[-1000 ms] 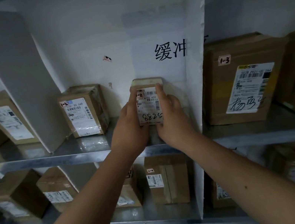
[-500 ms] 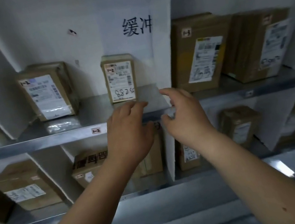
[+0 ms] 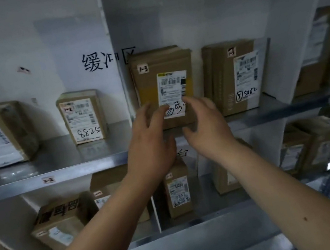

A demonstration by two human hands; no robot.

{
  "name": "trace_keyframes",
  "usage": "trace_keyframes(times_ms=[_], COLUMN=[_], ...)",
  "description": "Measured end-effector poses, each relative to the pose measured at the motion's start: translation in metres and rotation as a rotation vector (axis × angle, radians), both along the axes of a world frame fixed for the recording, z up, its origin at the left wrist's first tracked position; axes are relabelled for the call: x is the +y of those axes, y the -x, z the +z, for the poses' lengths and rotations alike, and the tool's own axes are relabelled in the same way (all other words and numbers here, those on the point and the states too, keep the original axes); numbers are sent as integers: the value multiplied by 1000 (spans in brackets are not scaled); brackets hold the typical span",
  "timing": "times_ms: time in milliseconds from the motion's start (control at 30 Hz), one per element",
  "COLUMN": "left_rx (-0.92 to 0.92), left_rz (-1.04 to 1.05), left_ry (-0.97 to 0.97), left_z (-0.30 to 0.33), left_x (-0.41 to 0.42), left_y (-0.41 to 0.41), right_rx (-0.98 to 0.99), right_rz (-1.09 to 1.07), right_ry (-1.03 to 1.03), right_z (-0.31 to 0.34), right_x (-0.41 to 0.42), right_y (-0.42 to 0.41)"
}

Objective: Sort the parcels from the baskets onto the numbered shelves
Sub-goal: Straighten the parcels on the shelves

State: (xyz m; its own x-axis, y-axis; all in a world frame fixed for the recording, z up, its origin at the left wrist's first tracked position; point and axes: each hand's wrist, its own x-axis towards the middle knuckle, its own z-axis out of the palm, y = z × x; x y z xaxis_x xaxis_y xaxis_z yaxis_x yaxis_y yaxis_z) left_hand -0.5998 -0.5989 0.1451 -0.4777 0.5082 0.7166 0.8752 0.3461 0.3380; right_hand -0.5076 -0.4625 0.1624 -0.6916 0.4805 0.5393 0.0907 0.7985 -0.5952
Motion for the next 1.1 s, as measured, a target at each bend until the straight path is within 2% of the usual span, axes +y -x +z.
trace_keyframes(times_ms=[167,300,433,600,900,1100], left_rx=[1,4,-42,-11,-3,-18], left_rz=[206,398,462,549,540,457], left_ry=[-48,-45,-84,-110,-113,-28], left_z=[-1,-2,-5,-6,-9,-19], left_x=[54,80,94,102,104,96], left_y=[6,12,19,27,17,2], right_rx=[31,-36,-12,24,12,-10], right_rz=[125,204,285,341,392,303], right_ry=[-44,-147,-229,-261,-232,-205], right_z=[14,12,9,6,2,-7], right_x=[54,82,101,118,123,113], right_y=[19,39,56,66,62,34])
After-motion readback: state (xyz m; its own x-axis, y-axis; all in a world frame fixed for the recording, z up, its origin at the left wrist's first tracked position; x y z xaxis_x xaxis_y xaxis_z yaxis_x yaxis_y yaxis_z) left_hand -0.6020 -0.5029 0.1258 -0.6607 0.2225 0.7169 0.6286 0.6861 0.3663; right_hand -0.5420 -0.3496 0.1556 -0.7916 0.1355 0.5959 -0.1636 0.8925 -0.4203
